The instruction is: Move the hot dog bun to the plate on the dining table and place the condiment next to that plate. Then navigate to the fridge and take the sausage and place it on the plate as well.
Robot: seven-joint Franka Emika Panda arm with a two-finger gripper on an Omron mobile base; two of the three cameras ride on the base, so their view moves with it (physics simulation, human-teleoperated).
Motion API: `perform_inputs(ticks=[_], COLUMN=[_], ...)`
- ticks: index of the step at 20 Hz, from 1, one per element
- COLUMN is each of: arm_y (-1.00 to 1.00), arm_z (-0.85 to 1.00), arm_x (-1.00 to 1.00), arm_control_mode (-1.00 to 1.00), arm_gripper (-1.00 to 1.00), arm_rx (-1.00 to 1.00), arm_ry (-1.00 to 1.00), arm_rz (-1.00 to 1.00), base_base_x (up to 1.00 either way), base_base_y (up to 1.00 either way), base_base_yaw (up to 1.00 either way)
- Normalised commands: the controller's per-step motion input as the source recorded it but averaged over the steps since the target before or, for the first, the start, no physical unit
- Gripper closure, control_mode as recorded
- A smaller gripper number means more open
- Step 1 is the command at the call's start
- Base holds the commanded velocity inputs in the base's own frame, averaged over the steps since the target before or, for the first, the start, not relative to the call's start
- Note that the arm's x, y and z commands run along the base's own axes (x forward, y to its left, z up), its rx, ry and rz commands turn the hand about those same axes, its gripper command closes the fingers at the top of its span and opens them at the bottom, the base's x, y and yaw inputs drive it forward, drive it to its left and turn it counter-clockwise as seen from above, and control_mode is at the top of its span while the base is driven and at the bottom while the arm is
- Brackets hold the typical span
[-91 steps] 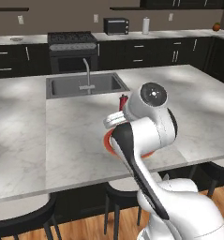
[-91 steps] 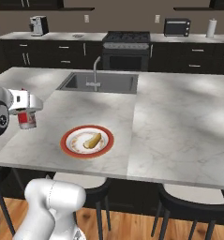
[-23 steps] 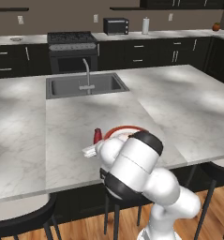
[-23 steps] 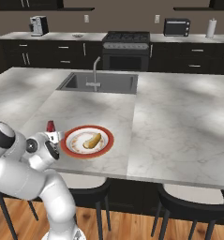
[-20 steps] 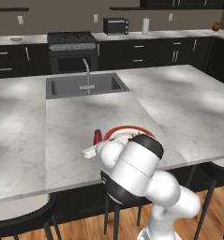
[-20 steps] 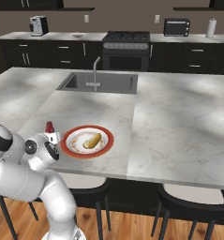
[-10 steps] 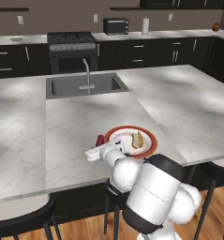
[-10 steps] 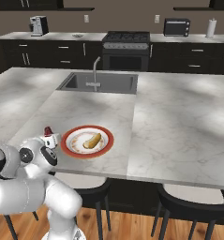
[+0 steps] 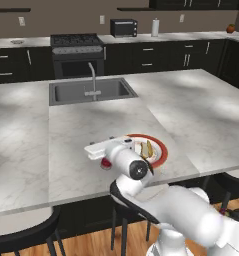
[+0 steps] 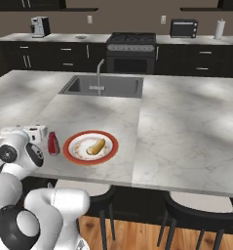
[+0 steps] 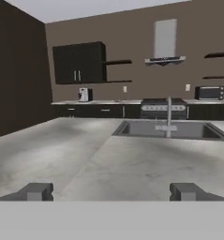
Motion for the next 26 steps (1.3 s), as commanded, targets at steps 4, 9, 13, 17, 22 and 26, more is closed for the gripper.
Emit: perform_inputs(ticks=[4,9,13,17,22,26], arm_y=[-0.15,-0.5,-0.87,-0.95,-0.99,-0.7], arm_z=[1.0,1.0,1.0,0.63,-0.01,-0.42], arm_x=[-0.59,-0.58,-0.63,-0.53,-0.34,-0.43], arm_control_mode=[-1.0,-1.0,-1.0,-1.0,-1.0,-1.0], arm_gripper=[-1.0,-1.0,-1.0,-1.0,-1.0,-1.0], arm_rx=[0.13,0.09,-0.04,-0.23,-0.33,-0.25], arm_ry=[-0.01,0.01,0.17,0.41,0.57,0.47], arm_rz=[0.0,-0.04,-0.11,-0.2,-0.23,-0.21], base_base_x=[0.0,0.0,0.0,0.0,0.0,0.0], base_base_y=[0.0,0.0,0.0,0.0,0.0,0.0], base_base_yaw=[0.0,0.0,0.0,0.0,0.0,0.0])
